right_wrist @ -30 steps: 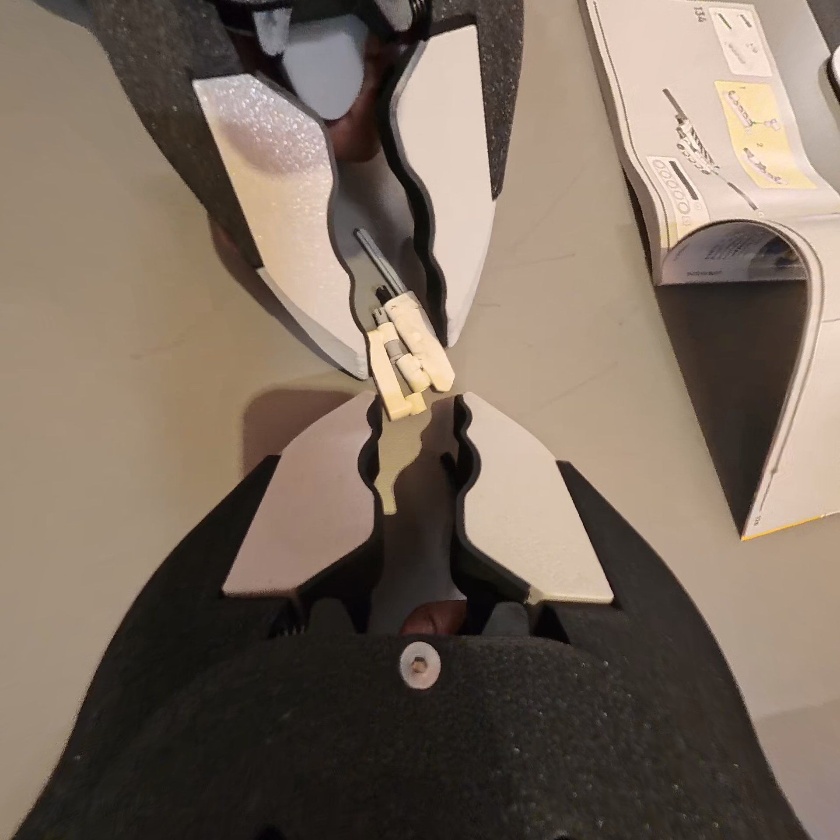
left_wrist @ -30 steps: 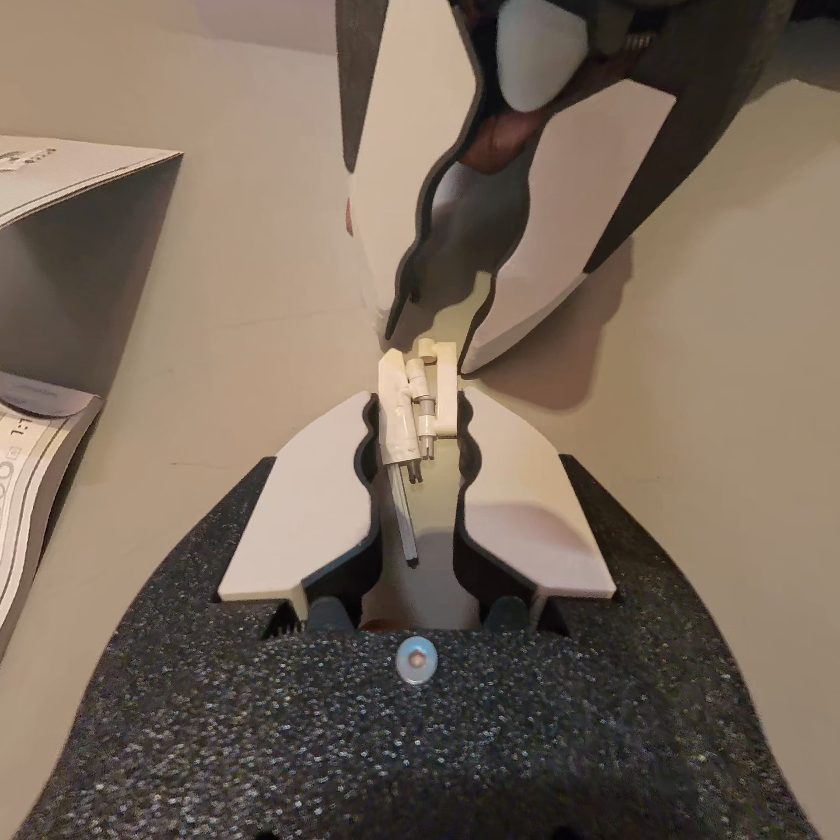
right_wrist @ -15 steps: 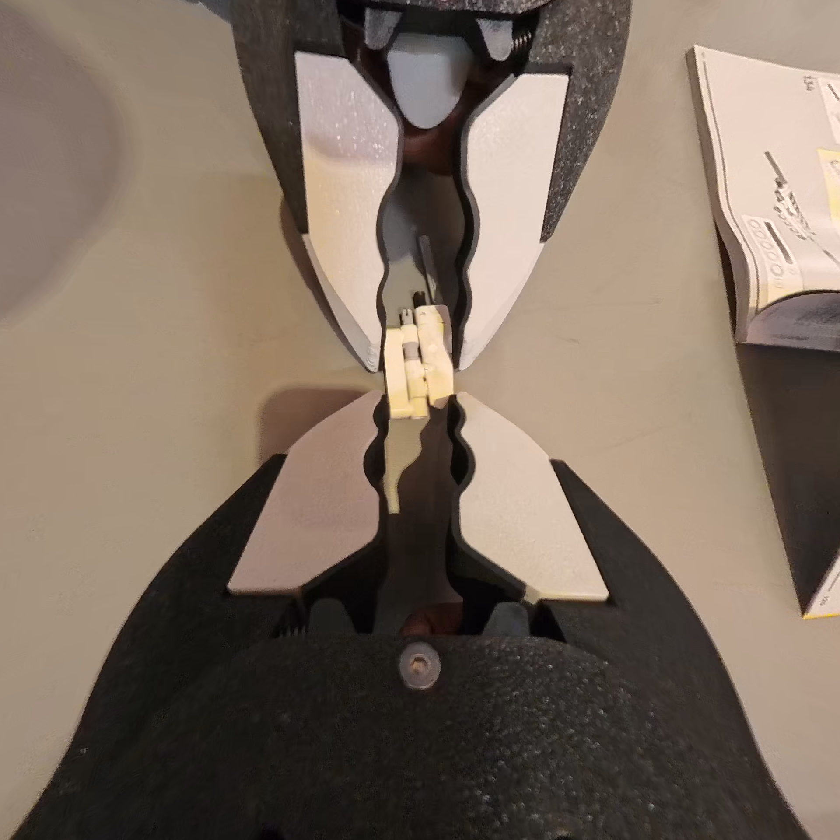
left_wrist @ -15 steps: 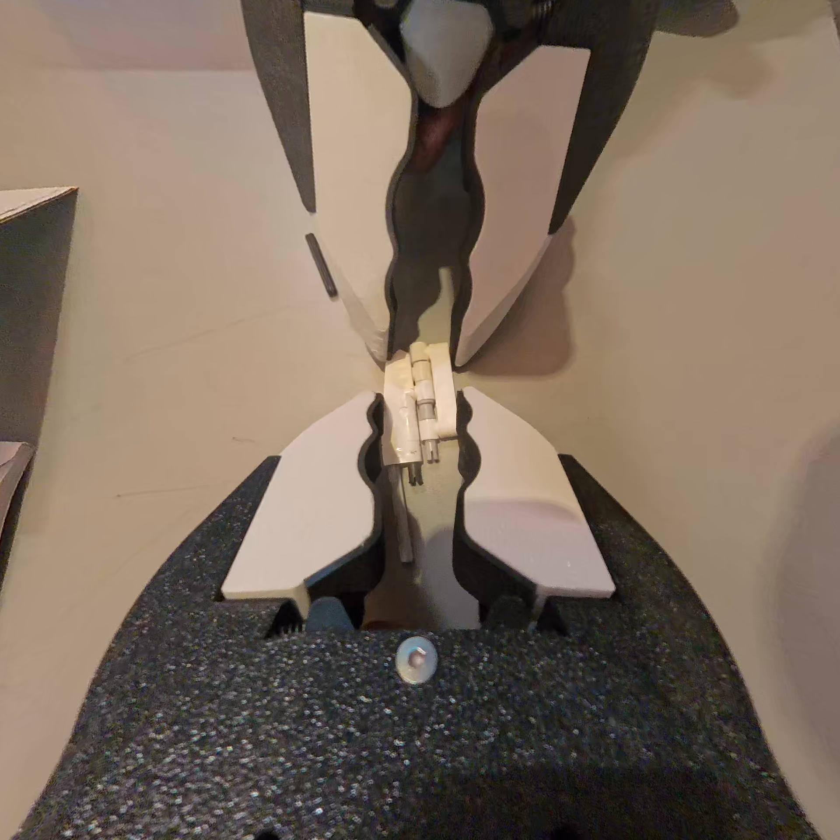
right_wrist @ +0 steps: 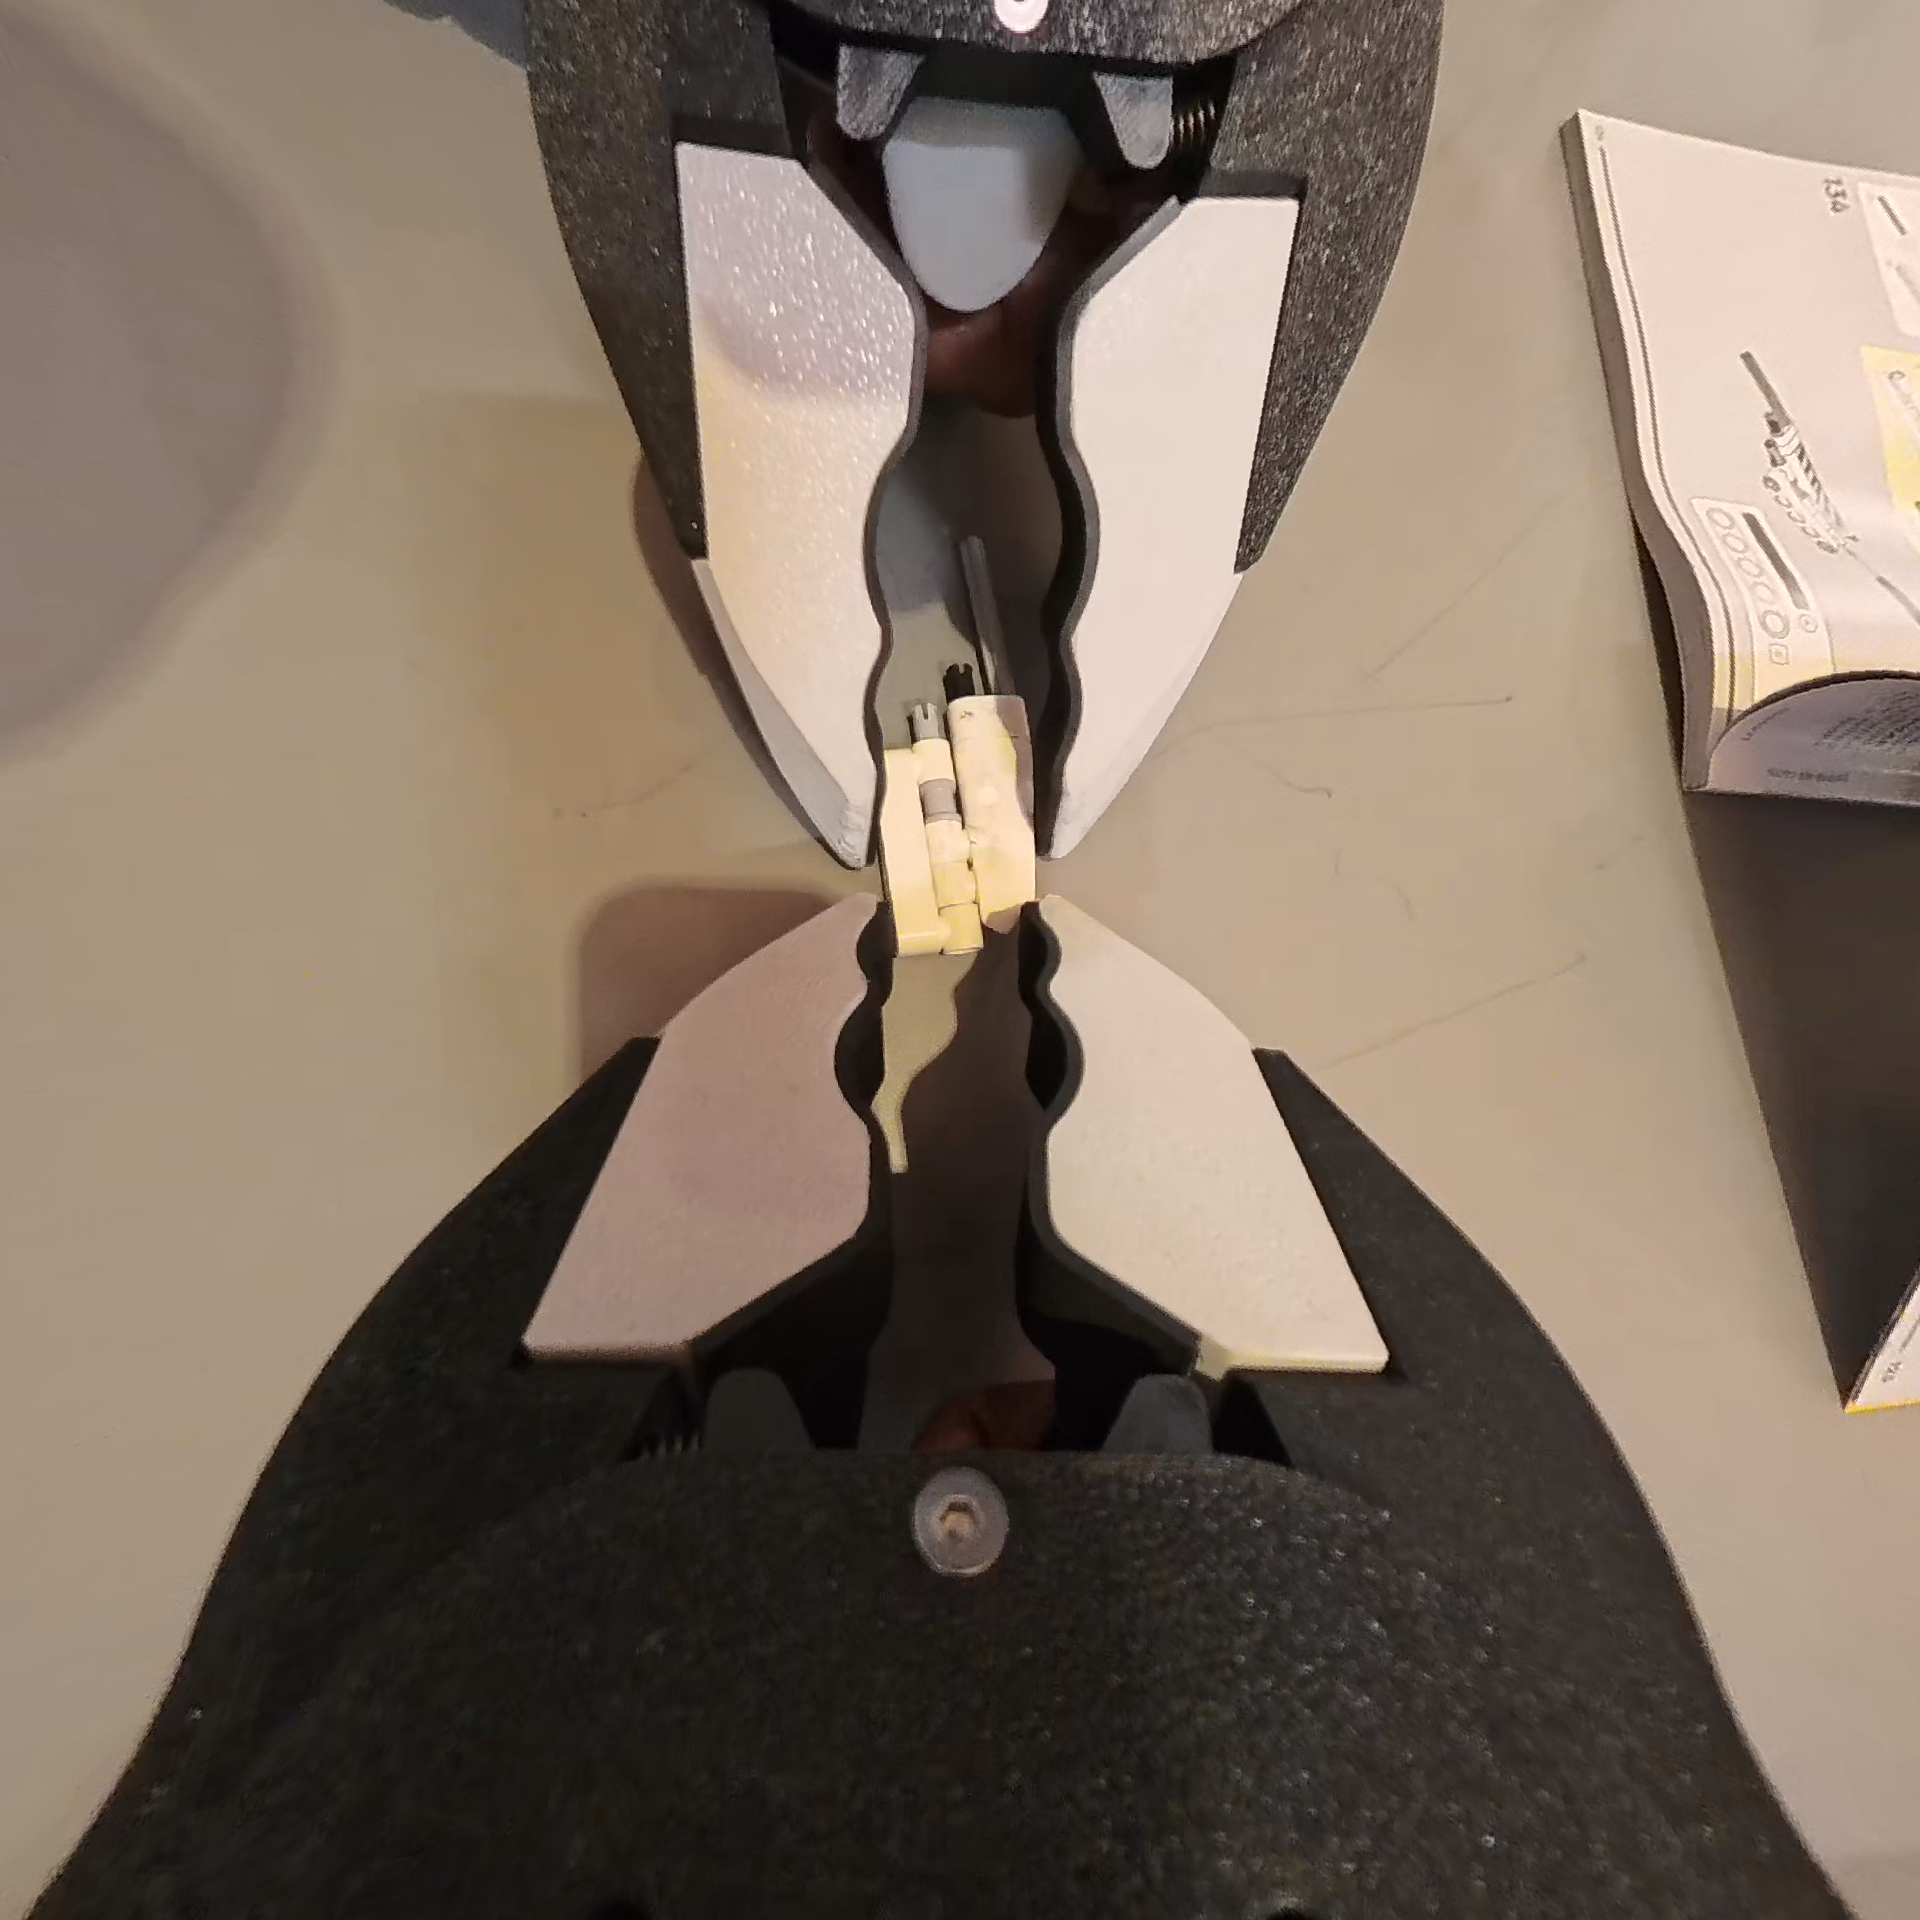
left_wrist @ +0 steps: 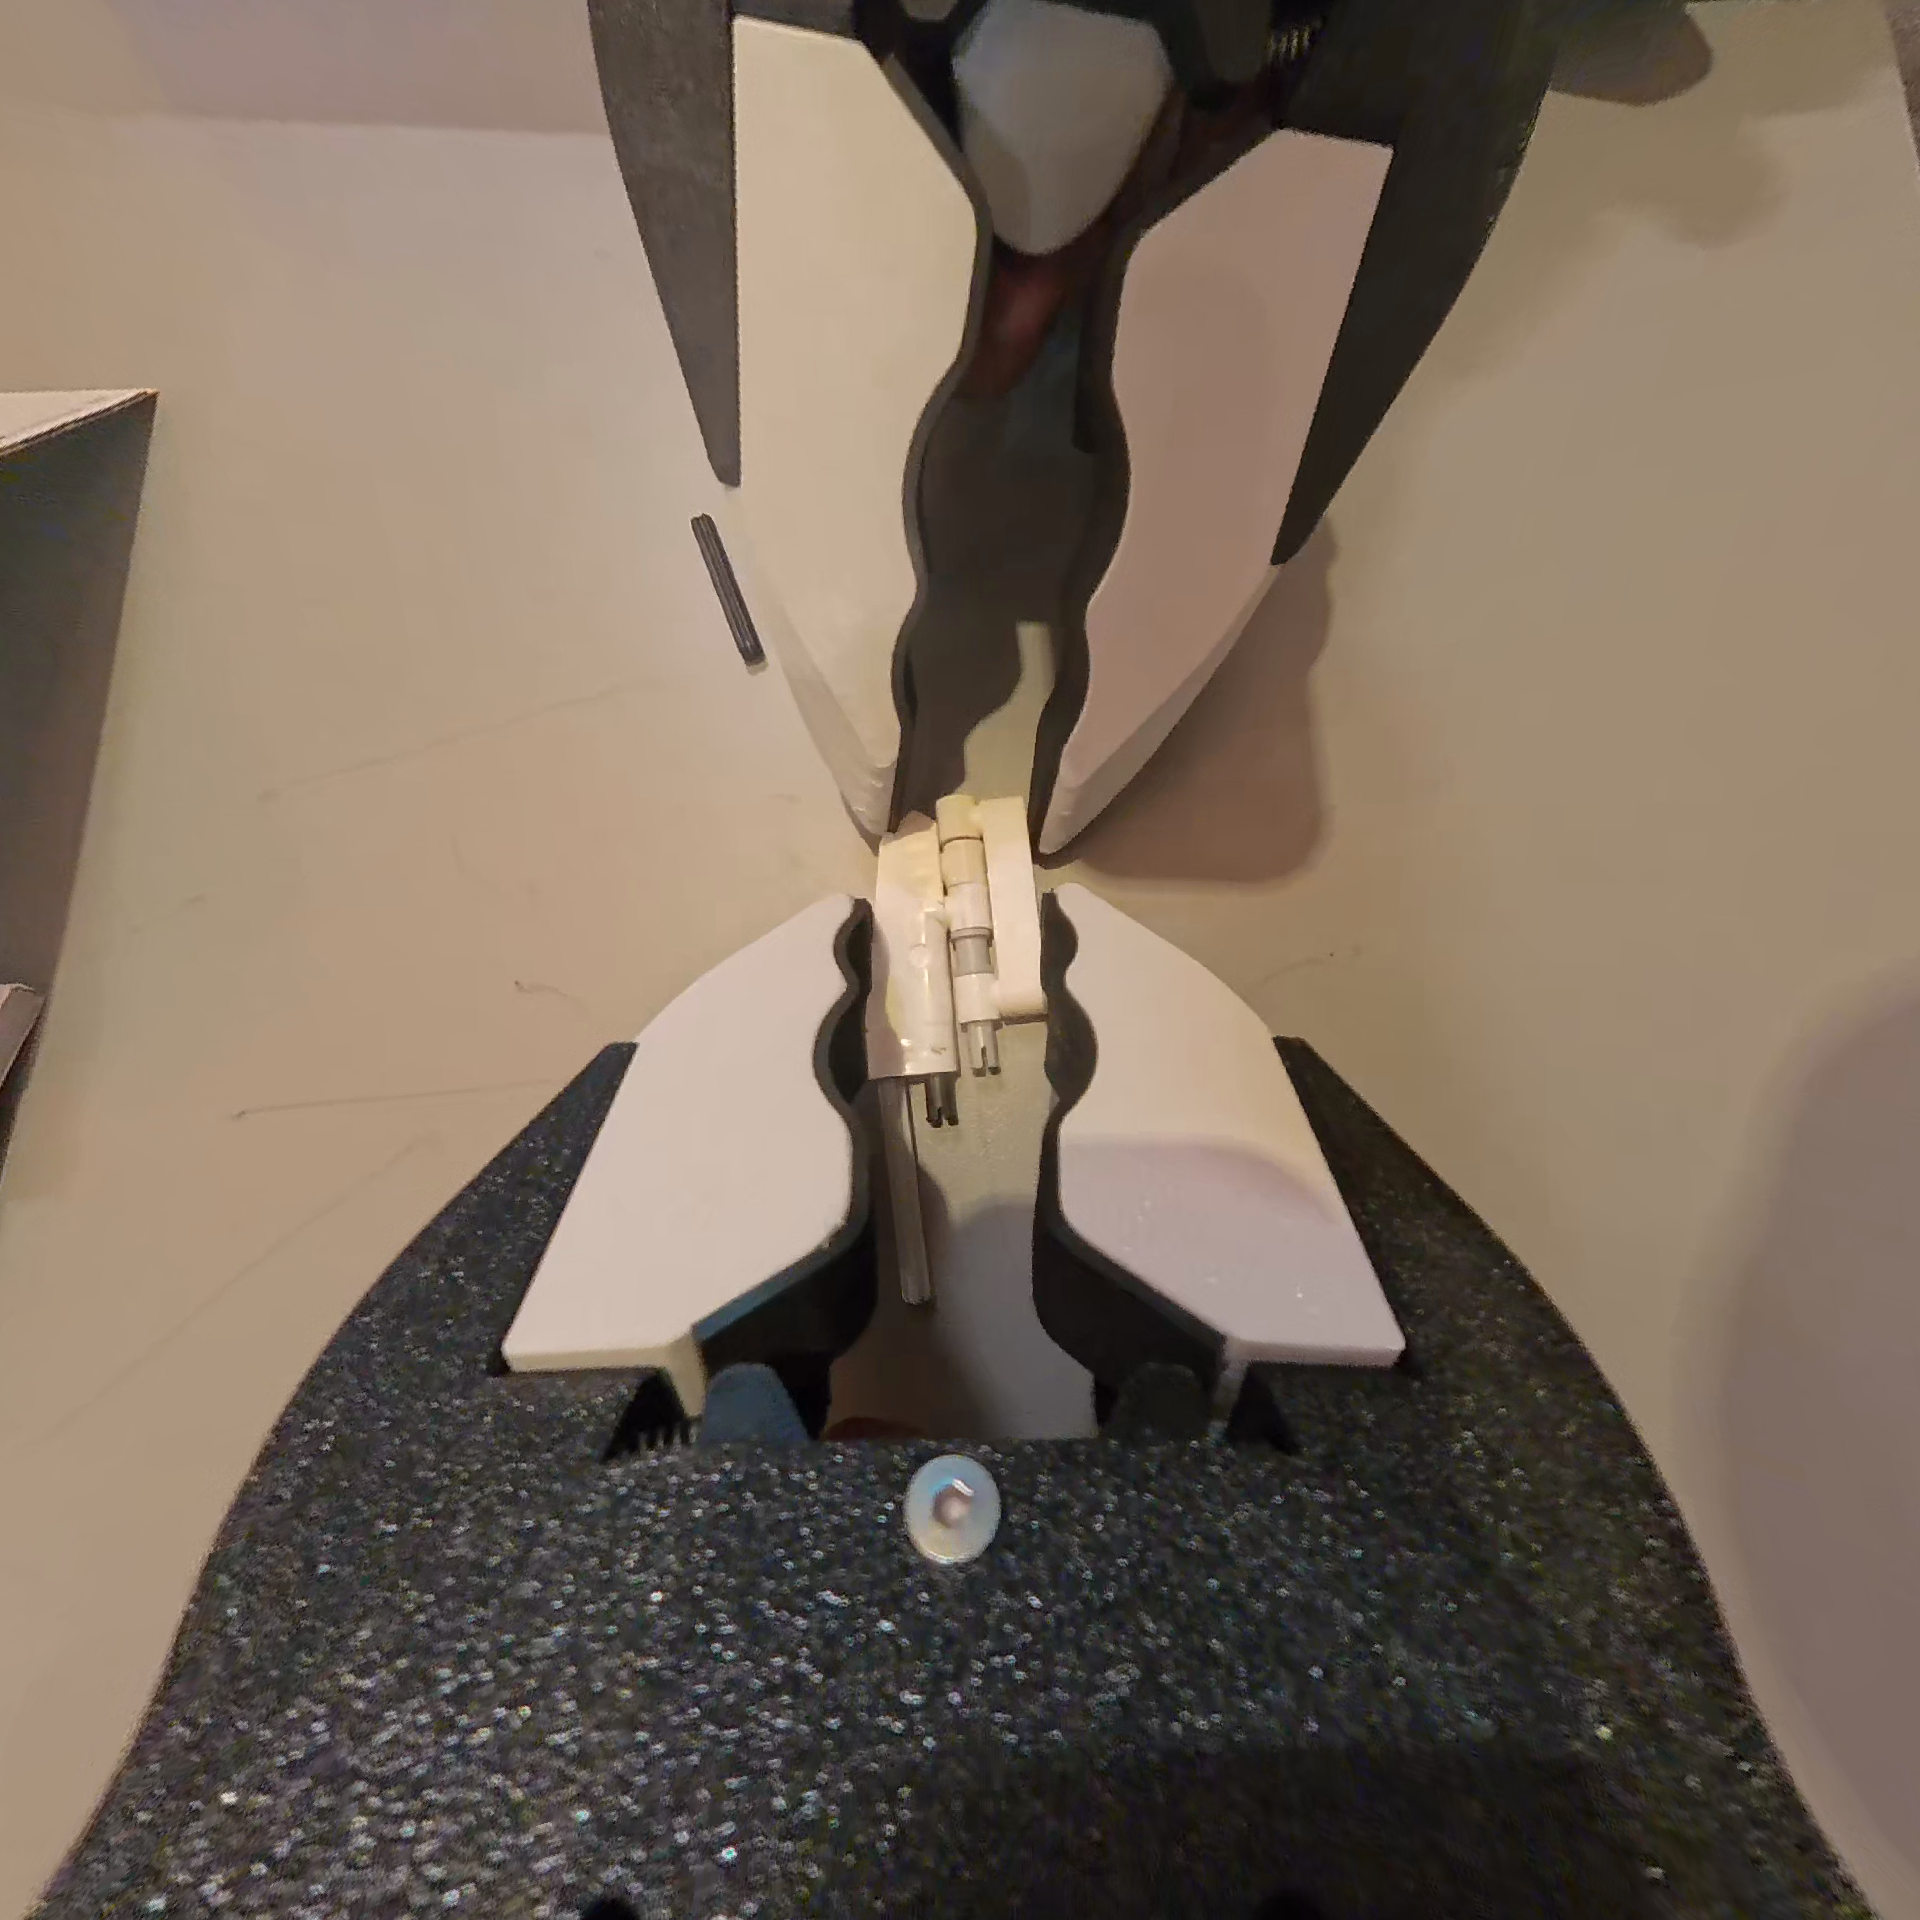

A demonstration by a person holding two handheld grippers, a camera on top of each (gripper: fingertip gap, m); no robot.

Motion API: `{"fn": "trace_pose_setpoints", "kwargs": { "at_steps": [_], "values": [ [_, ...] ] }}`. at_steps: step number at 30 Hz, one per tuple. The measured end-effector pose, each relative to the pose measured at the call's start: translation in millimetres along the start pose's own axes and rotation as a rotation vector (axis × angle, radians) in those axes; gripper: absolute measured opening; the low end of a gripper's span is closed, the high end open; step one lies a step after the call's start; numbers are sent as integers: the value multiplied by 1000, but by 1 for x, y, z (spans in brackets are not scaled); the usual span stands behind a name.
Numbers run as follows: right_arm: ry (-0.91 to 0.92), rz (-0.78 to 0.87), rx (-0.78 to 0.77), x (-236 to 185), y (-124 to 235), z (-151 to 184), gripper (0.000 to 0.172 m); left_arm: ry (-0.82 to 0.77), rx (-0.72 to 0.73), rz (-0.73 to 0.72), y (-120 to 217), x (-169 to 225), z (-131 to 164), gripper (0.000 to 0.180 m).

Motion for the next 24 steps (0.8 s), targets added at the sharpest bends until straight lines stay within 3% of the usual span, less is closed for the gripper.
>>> {"fn": "trace_pose_setpoints", "kwargs": {
  "at_steps": [8, 9, 10, 18, 24],
  "values": [
    [-31, 39, -6, 7, 8, 3, 26, 28, 42, -34, 5, -6, 0, 28],
    [-49, 52, 2, 10, 12, 3, 27, 39, 75, -26, 9, -6, -3, 22],
    [-77, 66, 7, 15, 16, 3, 29, 56, 120, -25, 15, -7, -7, 1],
    [-227, 111, 18, 31, 36, 11, 33, 50, 34, -73, 8, -7, 7, 13],
    [-127, 43, 48, 2, 28, 4, 33, 130, 57, -94, 15, -11, 7, 25]
  ]
}}
Point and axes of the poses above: each gripper's, where its closed fingertips meet, y back along the fingers, z out of its underside, x = y × z across the jaws, the point moved 3 cm from there along y, back along the fingers, and after that the axes turned 8 degrees about -x, right-handed, at the moved point
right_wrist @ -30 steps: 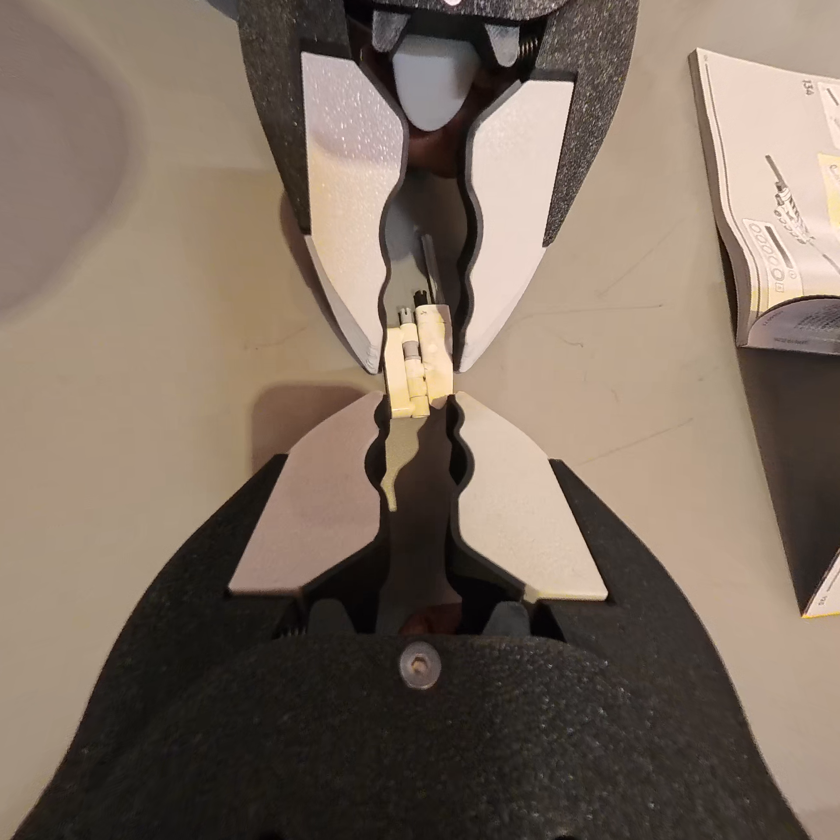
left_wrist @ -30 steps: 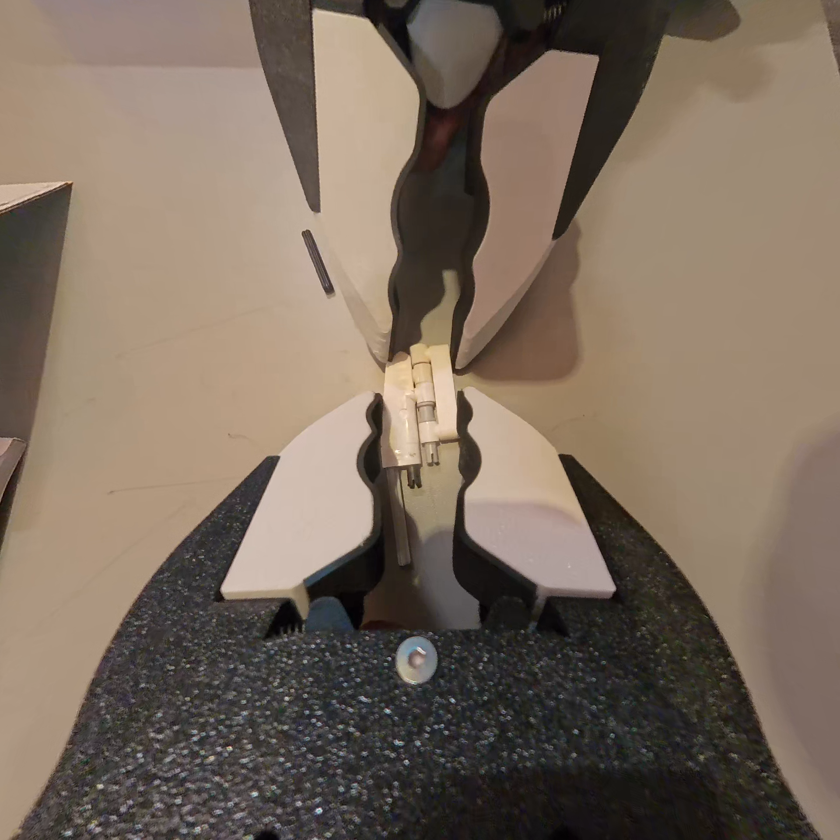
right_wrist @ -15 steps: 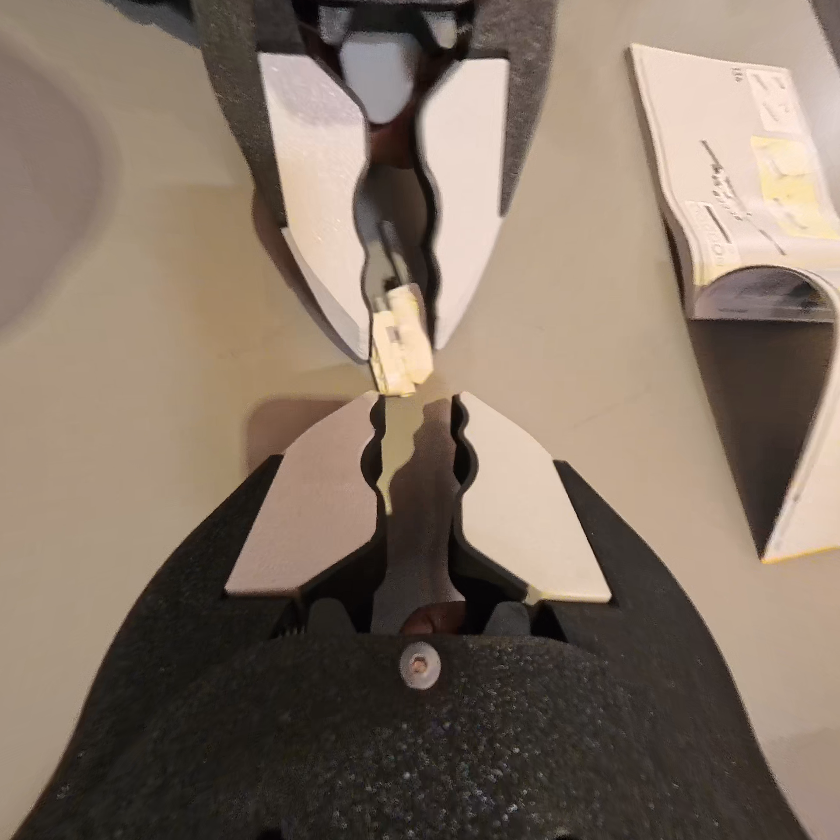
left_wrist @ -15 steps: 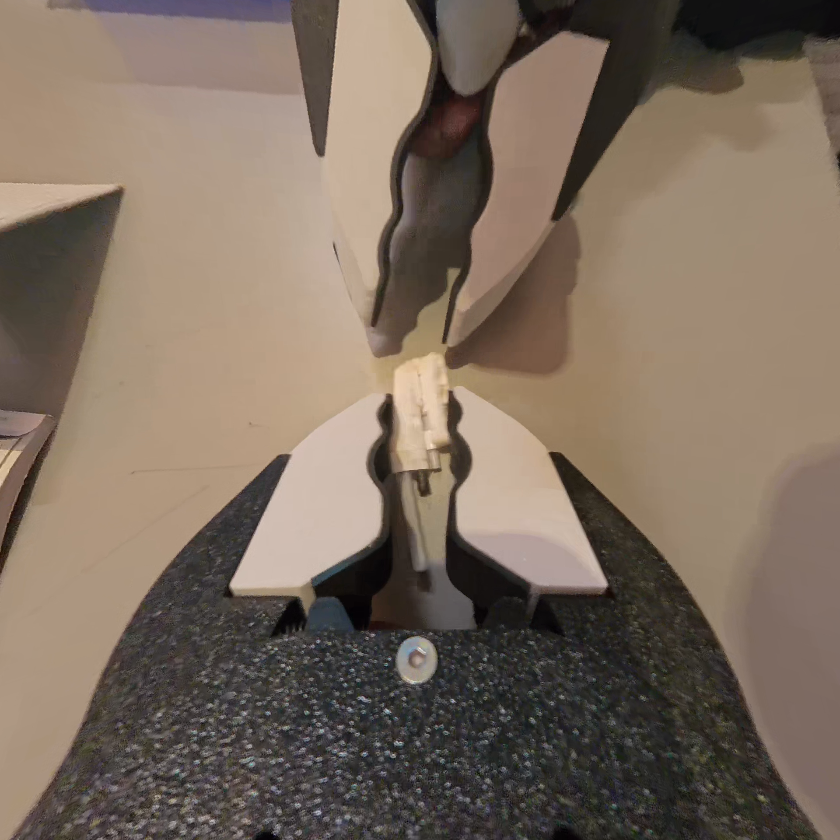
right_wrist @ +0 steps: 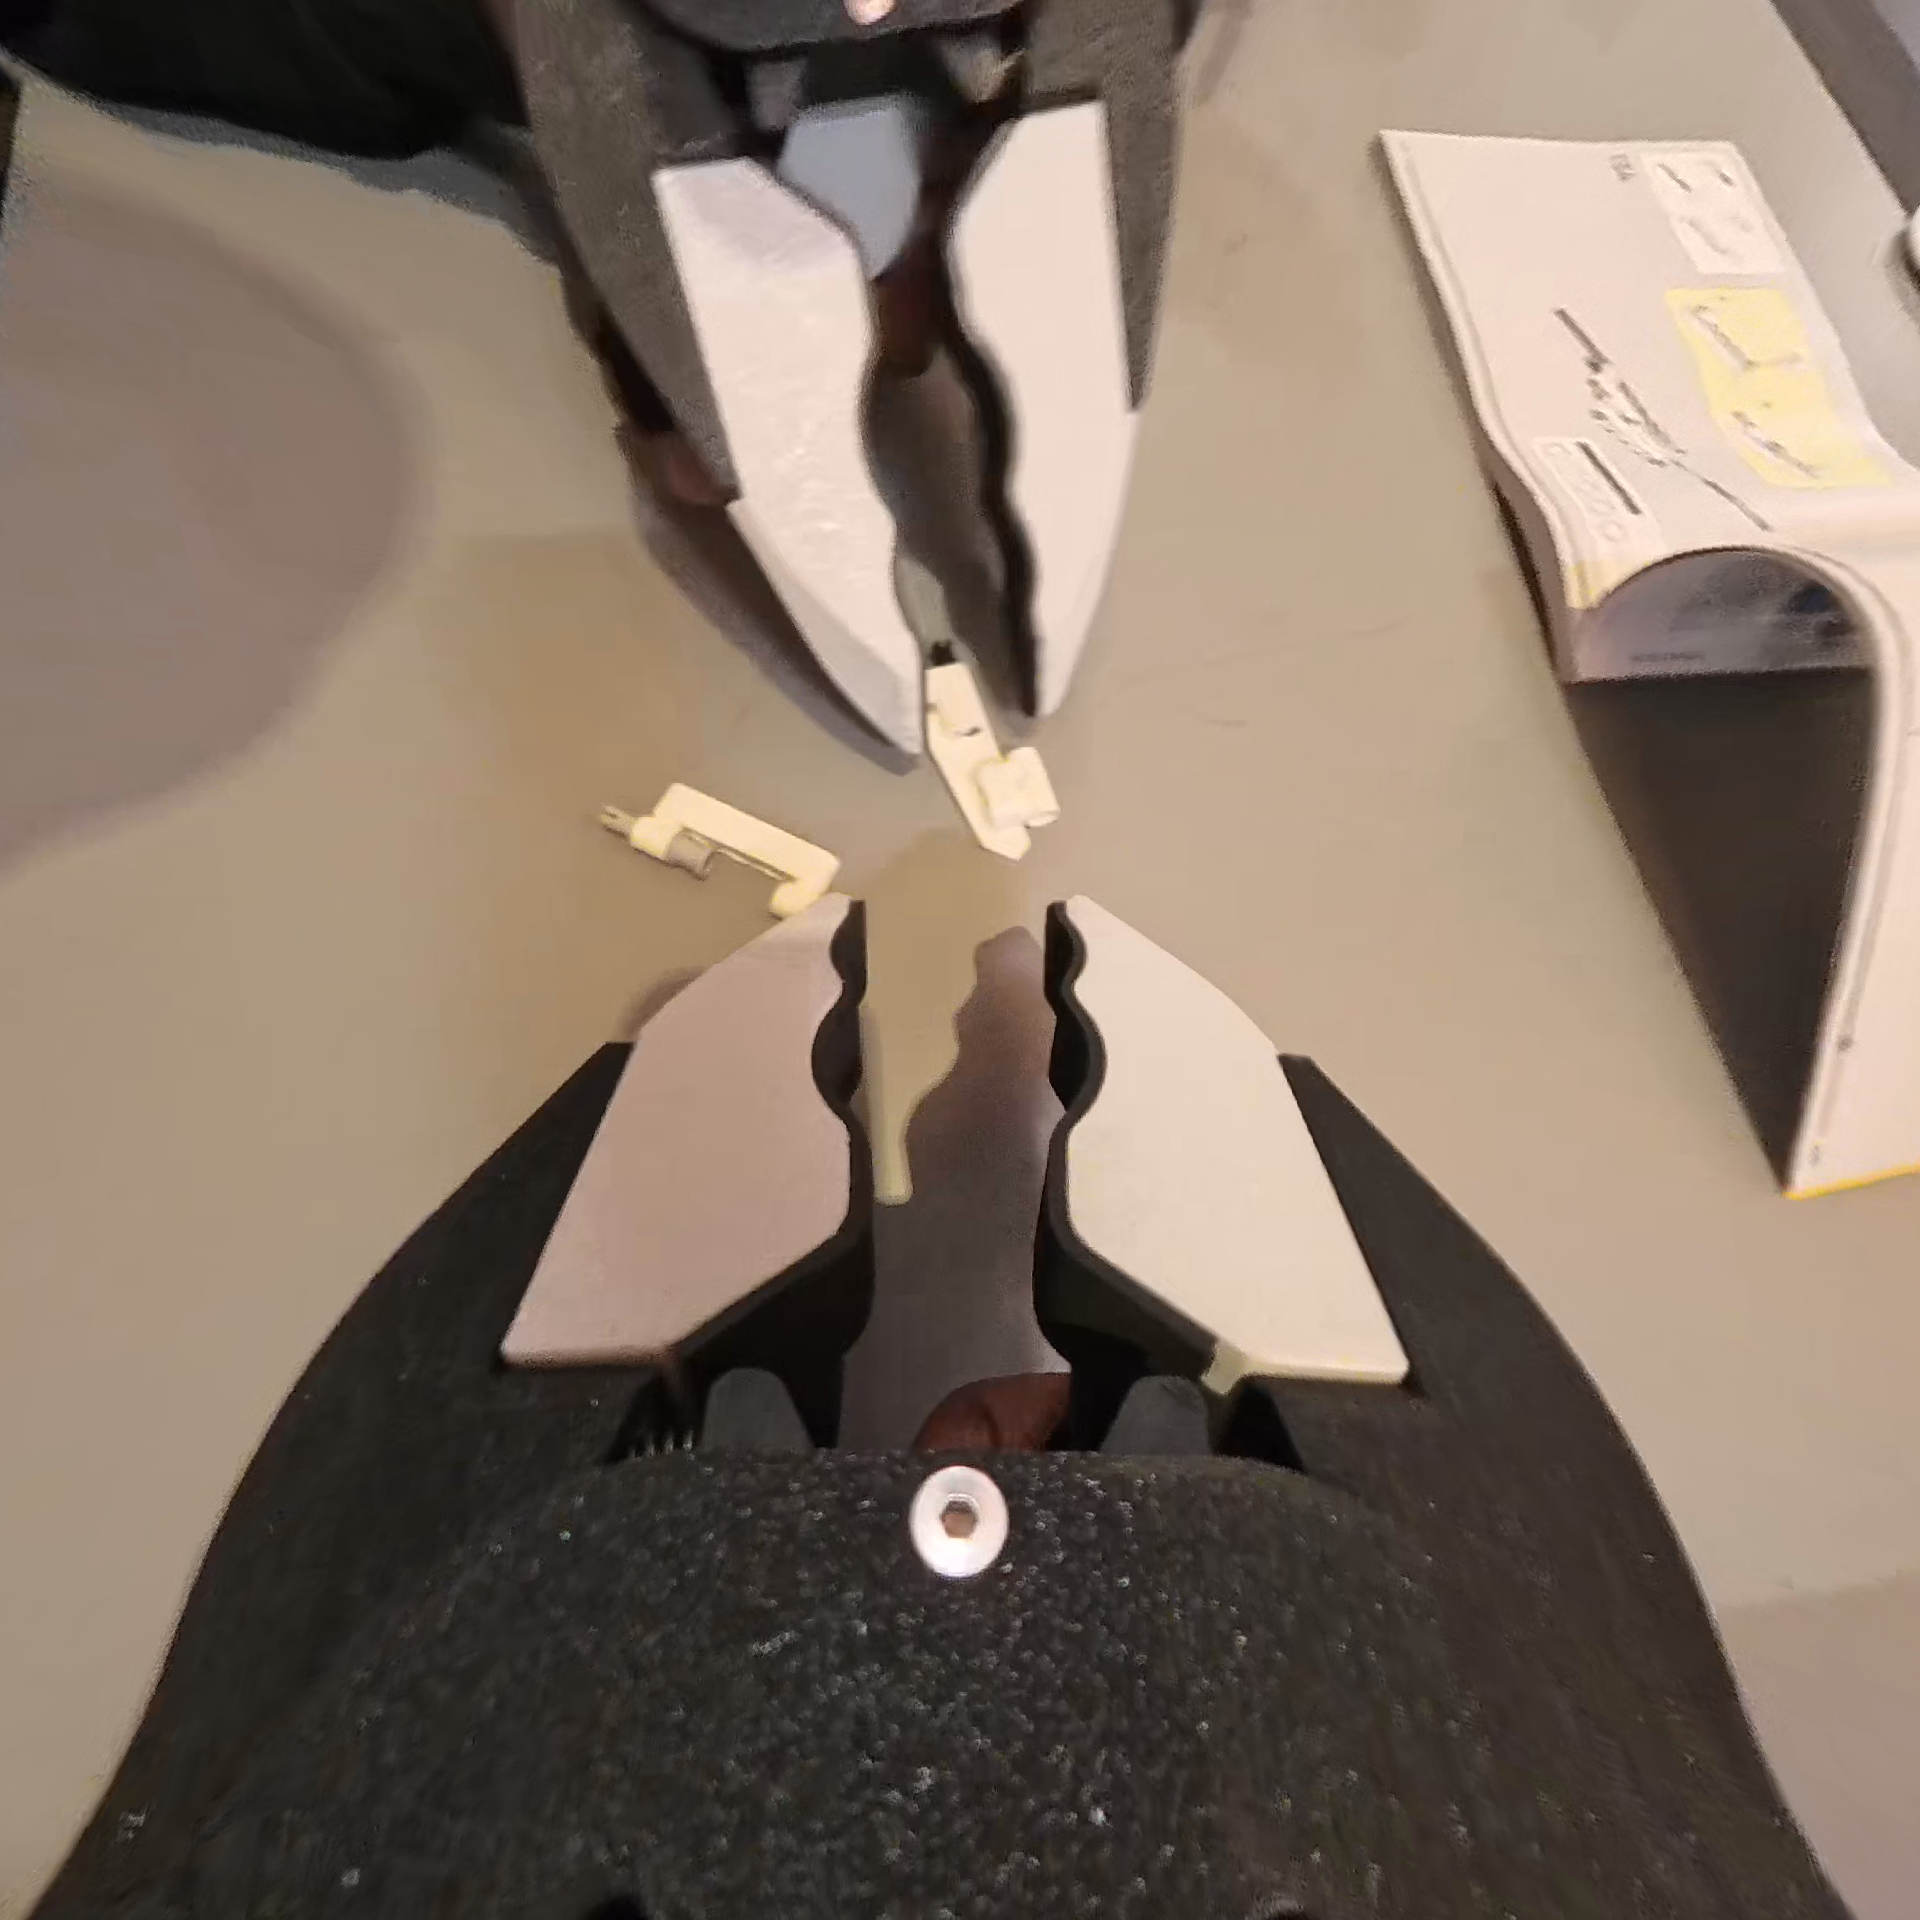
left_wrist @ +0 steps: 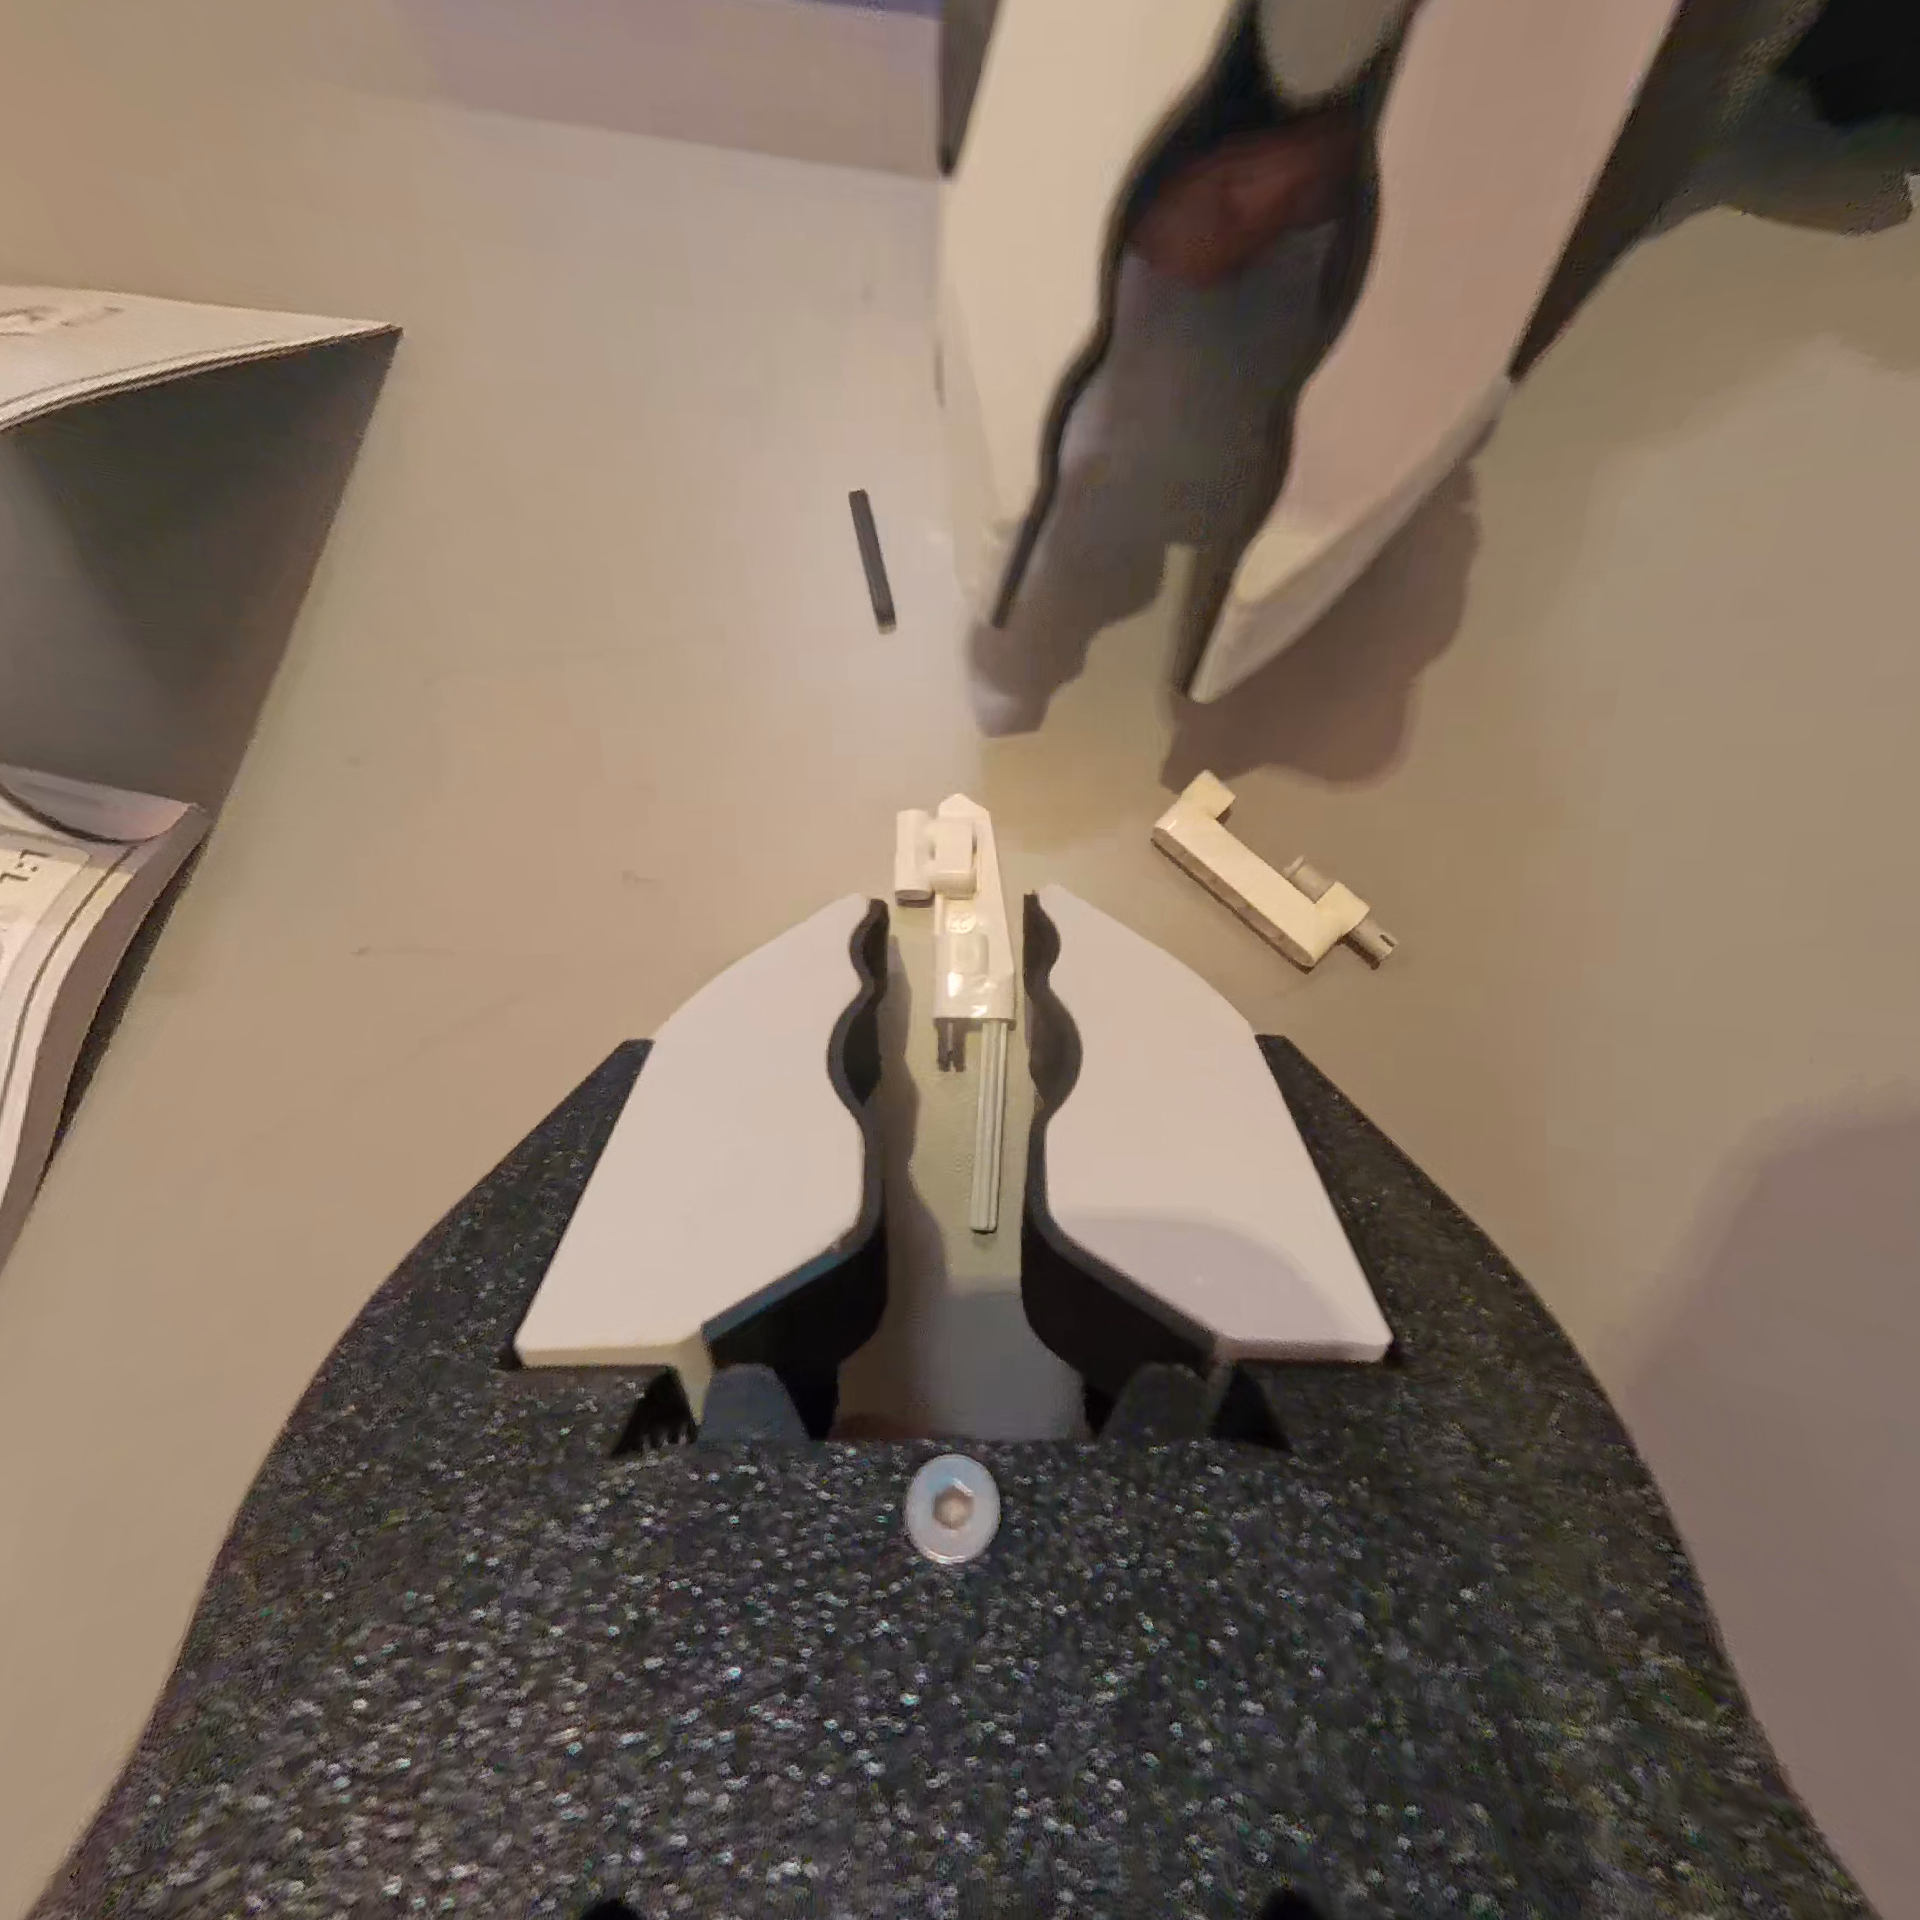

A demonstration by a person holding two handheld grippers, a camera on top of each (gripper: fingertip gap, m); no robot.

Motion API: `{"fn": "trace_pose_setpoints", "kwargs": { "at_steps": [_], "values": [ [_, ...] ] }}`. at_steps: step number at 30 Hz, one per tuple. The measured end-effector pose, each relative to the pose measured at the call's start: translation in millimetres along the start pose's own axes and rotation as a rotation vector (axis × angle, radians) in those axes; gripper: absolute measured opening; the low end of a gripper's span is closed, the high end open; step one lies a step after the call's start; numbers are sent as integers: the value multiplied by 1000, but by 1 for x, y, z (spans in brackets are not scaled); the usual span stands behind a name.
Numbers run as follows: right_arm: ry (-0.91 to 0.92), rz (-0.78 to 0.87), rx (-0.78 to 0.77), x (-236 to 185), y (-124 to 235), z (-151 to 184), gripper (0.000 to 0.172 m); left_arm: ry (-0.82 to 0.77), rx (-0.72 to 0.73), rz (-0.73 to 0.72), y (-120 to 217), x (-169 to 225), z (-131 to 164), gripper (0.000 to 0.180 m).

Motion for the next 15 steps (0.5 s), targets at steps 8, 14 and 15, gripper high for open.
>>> {"fn": "trace_pose_setpoints", "kwargs": {
  "at_steps": [8, 14, 15],
  "values": [
    [-12, 15, -12, 9, -18, -6, 32, 14, -87, 7, -2, 2, 10, 25],
    [72, 42, -16, 9, -24, -8, 31, 72, -58, 43, -3, 2, 8, 15],
    [89, 49, -11, 8, -24, -7, 31, 99, -49, 66, -4, 2, 8, 15]
  ]
}}
Point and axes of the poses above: each gripper's, where its closed fingertips meet, y back along the fingers, z out of its underside, x = y × z across the jaws, the point moved 3 cm from there along y, back along the fingers, and after that the axes turned 8 degrees about -x, right-handed, at the moved point
